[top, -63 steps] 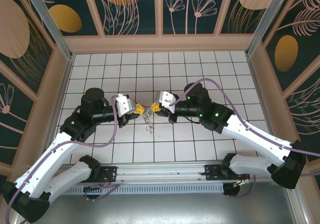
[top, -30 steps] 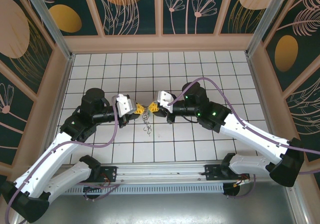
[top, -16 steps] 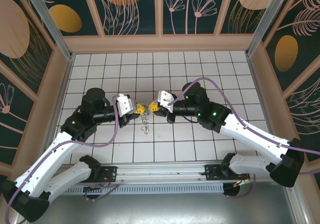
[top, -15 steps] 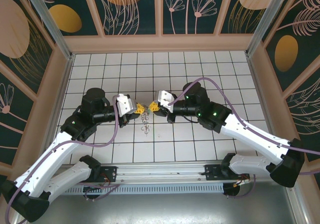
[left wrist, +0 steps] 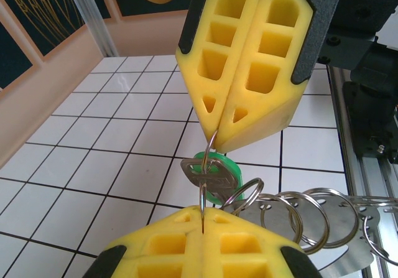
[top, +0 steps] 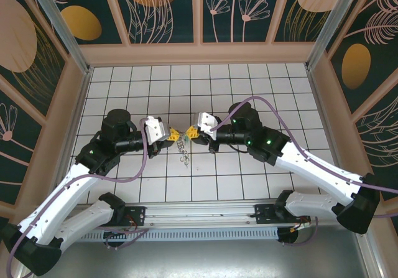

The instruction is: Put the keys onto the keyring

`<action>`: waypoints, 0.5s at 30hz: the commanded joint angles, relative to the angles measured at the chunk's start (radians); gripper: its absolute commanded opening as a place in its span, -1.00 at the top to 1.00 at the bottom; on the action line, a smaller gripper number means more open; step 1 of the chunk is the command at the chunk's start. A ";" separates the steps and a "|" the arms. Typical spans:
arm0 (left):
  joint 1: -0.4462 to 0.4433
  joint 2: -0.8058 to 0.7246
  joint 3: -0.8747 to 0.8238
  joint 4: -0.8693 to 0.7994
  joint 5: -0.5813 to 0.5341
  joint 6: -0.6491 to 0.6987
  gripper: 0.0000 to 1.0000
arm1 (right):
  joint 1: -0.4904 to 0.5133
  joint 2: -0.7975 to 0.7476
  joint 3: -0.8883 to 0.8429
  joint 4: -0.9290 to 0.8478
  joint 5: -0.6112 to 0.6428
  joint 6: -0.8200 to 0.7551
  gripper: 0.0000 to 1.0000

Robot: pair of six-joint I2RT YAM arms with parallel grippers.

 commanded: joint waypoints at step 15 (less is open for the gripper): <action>-0.005 -0.005 0.019 0.023 0.004 0.004 1.00 | -0.007 0.018 0.022 0.027 -0.034 0.012 1.00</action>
